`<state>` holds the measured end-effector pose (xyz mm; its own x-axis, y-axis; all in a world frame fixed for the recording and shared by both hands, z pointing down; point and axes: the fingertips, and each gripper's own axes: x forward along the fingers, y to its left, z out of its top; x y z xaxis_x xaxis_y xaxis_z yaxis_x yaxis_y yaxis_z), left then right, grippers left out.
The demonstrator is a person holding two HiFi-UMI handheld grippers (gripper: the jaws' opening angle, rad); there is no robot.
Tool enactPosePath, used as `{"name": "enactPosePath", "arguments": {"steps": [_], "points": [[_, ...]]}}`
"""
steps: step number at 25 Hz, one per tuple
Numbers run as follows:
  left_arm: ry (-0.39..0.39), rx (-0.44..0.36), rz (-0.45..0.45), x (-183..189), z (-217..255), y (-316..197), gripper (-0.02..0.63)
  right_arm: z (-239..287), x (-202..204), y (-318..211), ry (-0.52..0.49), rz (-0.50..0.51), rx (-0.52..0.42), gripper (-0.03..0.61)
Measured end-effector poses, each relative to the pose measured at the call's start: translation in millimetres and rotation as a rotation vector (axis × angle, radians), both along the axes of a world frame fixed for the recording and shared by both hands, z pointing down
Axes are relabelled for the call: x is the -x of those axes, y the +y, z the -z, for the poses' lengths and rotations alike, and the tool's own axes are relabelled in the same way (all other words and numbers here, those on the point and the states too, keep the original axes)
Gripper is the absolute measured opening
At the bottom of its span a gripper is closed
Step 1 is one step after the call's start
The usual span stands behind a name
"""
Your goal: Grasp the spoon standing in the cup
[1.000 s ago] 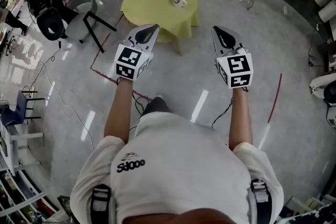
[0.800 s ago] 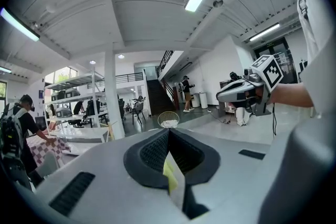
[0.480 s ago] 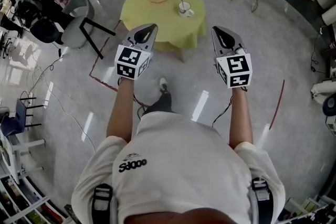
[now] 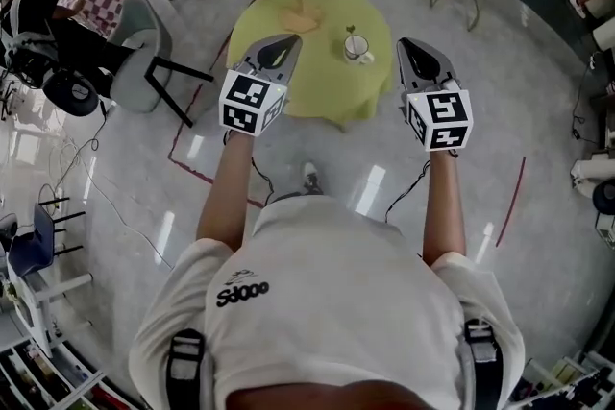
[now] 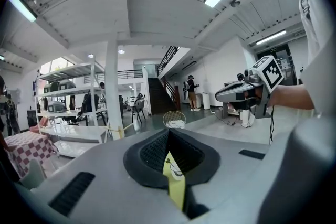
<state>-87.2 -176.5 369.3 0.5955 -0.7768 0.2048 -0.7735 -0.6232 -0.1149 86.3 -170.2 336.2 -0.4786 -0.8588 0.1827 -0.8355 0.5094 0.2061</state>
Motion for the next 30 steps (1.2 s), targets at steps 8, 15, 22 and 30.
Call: {"name": "enactPosePath", "arguments": {"steps": [8,15,22,30], "points": [[0.032,0.066,-0.009,22.1,-28.2,-68.2,0.025,-40.4,26.0,-73.5,-0.004,-0.002,0.122,0.035],[0.036,0.116,-0.003,32.1,-54.8,-99.5,0.025,-82.0,41.0,-115.2,0.027,0.03,0.23,0.071],[0.051,0.19,0.089,48.0,-93.1,-123.7,0.025,-141.0,47.3,-157.2,0.05,0.088,0.367,0.172],[0.036,0.298,0.17,42.8,-143.3,-135.1,0.025,-222.2,51.5,-203.8,0.075,0.162,0.53,0.234]]}}
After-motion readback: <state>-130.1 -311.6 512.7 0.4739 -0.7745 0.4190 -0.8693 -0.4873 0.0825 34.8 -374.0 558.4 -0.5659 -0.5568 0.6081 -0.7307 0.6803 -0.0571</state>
